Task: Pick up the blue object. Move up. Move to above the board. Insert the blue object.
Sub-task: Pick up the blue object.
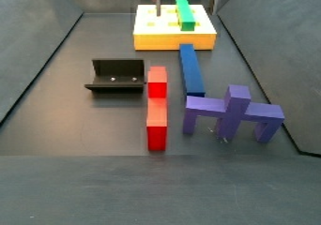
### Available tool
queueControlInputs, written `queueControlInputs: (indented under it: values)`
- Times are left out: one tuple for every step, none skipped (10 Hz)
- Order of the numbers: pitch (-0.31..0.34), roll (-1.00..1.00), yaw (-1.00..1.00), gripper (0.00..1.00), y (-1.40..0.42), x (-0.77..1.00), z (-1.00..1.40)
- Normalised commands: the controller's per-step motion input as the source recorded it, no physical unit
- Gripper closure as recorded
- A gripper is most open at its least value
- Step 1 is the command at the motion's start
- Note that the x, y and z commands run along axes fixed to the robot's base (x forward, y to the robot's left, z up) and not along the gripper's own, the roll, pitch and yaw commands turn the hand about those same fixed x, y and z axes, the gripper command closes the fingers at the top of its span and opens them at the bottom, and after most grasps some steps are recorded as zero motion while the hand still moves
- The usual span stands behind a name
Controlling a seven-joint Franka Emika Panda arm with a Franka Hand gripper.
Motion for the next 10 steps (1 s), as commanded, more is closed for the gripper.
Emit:
queueControlInputs:
  values:
    - [-0.001, 0.29, 0.0, 0.0, -0.94, 0.14, -0.27]
    - [-0.007, 0.15, 0.0, 0.0, -1.0, 0.24, -0.41]
    - [-0.114, 0.08, 0.09, 0.0, -0.87, 0.09, -0.7]
    - [-0.144, 0.02, 0.0, 0.0, -0.44, 0.0, -0.95]
    - [-0.123, 0.12, 0.06, 0.0, -0.36, -0.26, -0.96]
    - [-0.084, 0.21, 0.07, 0.0, -0.19, -0.47, -0.93]
    - [-0.15, 0.25, 0.09, 0.0, 0.0, -0.69, -0.78]
    - [-0.076, 0.38, 0.04, 0.0, 0.07, -0.72, -0.52]
    - [-0.123, 0.35, 0.09, 0.0, 0.03, -0.63, -0.6]
    - [-0.109, 0.26, 0.0, 0.0, 0.0, -0.31, -0.65]
